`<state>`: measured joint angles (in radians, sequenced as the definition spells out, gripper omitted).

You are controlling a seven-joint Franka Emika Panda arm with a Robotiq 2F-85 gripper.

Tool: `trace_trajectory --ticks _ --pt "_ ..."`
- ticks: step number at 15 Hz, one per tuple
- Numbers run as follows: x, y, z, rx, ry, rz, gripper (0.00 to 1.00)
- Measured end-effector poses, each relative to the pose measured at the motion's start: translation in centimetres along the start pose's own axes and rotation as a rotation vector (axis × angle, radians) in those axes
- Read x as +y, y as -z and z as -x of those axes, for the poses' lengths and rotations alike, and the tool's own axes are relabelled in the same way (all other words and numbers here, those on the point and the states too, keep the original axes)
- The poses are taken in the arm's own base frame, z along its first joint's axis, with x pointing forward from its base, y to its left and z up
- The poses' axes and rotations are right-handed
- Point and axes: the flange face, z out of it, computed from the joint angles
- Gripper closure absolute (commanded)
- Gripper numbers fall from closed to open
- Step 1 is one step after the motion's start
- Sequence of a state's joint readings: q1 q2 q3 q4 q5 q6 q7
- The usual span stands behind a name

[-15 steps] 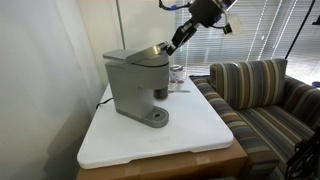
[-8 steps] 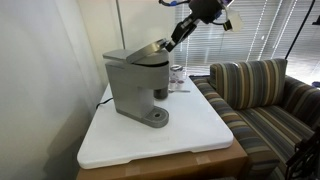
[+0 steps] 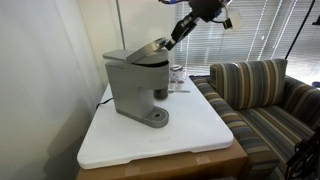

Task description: Open the grey coffeemaker

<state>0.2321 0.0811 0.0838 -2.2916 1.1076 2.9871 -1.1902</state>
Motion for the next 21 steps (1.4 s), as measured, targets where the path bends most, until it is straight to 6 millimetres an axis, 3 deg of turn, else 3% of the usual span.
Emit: trace_trajectory --ticks 21 --pt "0.3 1.5 -2.8 -0.019 0.127 0.05 1.0"
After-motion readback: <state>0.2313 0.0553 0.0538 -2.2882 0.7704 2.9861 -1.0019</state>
